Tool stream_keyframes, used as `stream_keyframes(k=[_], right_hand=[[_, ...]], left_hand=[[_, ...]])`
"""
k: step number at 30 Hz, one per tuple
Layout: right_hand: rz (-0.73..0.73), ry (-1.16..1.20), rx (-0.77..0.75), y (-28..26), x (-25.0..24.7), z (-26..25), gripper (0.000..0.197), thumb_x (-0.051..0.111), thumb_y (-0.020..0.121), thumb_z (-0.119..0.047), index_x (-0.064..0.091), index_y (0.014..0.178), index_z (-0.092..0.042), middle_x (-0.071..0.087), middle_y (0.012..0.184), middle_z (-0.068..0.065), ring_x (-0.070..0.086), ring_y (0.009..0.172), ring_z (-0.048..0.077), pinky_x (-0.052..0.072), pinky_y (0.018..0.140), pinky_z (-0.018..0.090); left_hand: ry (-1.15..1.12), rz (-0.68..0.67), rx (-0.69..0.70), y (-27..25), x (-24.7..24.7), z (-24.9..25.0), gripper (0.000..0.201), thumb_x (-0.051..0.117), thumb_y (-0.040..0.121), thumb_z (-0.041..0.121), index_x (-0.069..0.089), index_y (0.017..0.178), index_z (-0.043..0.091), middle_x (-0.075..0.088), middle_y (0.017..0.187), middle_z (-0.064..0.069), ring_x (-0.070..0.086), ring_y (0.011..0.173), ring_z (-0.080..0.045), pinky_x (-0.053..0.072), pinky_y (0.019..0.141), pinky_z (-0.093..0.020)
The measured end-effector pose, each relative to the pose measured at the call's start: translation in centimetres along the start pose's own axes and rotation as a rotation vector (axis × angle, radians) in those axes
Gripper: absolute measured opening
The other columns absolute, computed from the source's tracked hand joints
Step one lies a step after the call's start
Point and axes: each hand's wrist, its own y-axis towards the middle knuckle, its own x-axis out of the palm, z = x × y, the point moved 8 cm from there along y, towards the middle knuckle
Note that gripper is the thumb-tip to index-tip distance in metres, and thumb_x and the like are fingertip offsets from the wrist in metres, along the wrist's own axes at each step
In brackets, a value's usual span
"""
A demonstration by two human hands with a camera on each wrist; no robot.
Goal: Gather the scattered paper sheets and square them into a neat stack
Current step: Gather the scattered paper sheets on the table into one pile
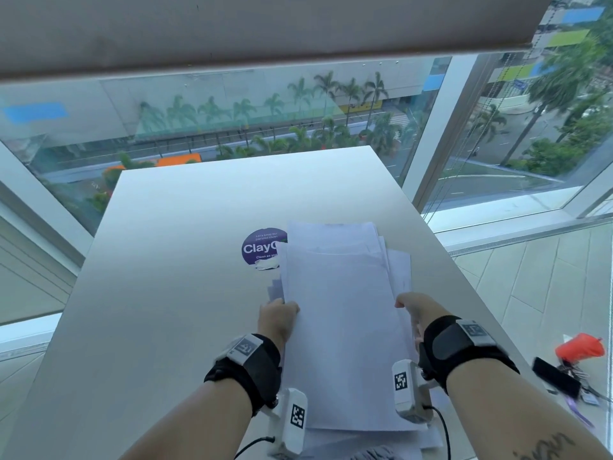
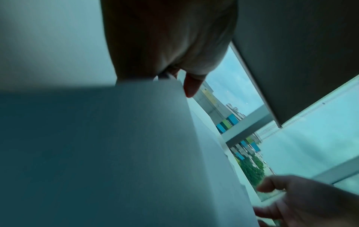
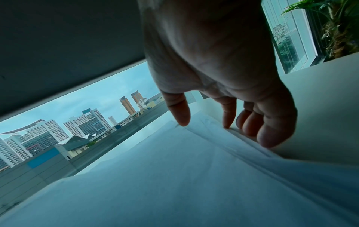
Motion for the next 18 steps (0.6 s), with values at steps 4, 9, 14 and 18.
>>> stream_keyframes(k=[4, 9, 14, 18], right_hand=[[0.011, 0.009, 0.001, 0.4, 0.3, -0.2, 0.031, 0.045, 0.089, -0.007, 0.042, 0.119, 0.0, 0.05, 0.102, 0.022, 0.051, 0.104, 0.04, 0.042, 0.088, 0.042], [0.024, 0.004, 0.012, 0.9, 0.1, 0.2, 0.051, 0.044, 0.091, -0.009, 0.032, 0.138, 0.005, 0.032, 0.145, 0.026, 0.034, 0.132, 0.039, 0.032, 0.108, 0.041], [-0.014, 0.012, -0.04, 0.5, 0.6, 0.6, 0.04, 0.048, 0.09, -0.01, 0.045, 0.128, 0.002, 0.035, 0.145, 0.021, 0.036, 0.131, 0.035, 0.032, 0.104, 0.038], [0.012, 0.077, -0.067, 0.3, 0.5, 1.0, 0.042, 0.053, 0.087, -0.009, 0.047, 0.127, 0.004, 0.038, 0.144, 0.02, 0.038, 0.129, 0.034, 0.032, 0.103, 0.04]], left_hand=[[-0.016, -0.007, -0.007, 2.4, 0.6, -1.5, 0.021, 0.045, 0.059, 0.024, 0.053, 0.075, 0.013, 0.059, 0.102, -0.022, 0.055, 0.086, -0.032, 0.049, 0.075, -0.047], [-0.087, 0.014, -0.032, -0.4, 0.2, 0.5, 0.022, 0.042, 0.088, 0.006, 0.028, 0.104, 0.013, 0.04, 0.083, -0.001, 0.041, 0.069, -0.016, 0.036, 0.064, -0.031], [-0.011, 0.008, -0.146, -0.2, 0.6, -0.6, 0.046, 0.056, 0.085, 0.015, 0.02, 0.113, 0.009, 0.037, 0.101, -0.008, 0.042, 0.087, -0.023, 0.033, 0.08, -0.035], [0.148, -0.048, -0.128, 0.1, 0.8, -0.6, 0.056, 0.06, 0.083, 0.017, 0.041, 0.131, -0.004, 0.047, 0.134, -0.017, 0.046, 0.12, -0.031, 0.035, 0.087, -0.033]])
